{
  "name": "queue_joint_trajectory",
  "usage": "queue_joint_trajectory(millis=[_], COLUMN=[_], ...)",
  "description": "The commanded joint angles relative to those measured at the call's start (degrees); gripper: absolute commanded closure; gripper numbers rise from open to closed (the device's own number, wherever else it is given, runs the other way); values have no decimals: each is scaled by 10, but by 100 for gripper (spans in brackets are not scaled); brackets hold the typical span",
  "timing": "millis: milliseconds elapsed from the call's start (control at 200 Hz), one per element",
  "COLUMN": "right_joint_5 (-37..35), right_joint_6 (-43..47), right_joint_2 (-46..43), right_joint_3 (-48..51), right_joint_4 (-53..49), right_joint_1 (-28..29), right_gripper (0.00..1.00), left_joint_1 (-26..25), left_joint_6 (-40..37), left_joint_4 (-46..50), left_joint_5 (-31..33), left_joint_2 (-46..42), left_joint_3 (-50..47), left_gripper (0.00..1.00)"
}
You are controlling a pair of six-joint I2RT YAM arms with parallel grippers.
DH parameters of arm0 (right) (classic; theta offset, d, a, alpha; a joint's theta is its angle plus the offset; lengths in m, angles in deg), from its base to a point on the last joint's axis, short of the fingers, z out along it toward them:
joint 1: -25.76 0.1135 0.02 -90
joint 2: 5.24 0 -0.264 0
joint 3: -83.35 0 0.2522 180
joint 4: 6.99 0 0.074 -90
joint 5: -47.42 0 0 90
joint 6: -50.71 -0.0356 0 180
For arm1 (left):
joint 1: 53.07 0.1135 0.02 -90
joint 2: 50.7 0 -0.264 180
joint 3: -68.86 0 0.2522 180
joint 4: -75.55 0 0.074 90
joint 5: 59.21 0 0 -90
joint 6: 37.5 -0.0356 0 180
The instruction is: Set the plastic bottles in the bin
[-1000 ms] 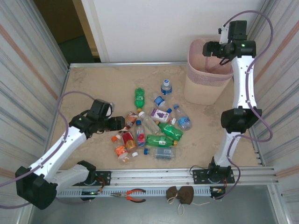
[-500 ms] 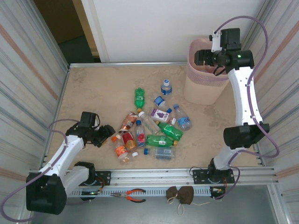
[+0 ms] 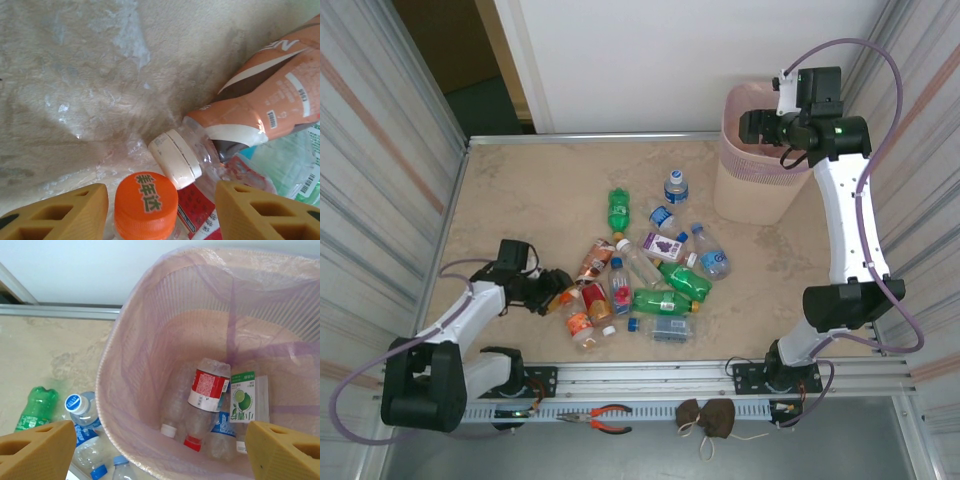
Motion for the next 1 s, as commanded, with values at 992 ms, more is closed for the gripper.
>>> queue_joint_trajectory(millis=[992], right_joint_5=[46], right_joint_6=[-30], right_joint_2=[-92], right_joint_3=[58], right_joint_4=[13], right_joint_1=[15], right_gripper=[13], left_joint_1=[10], left_joint_6=[-113], left_joint_4=[141], left_joint_5=[-19], left_joint_2=[-84], left_joint_3=[137], left_gripper=[73])
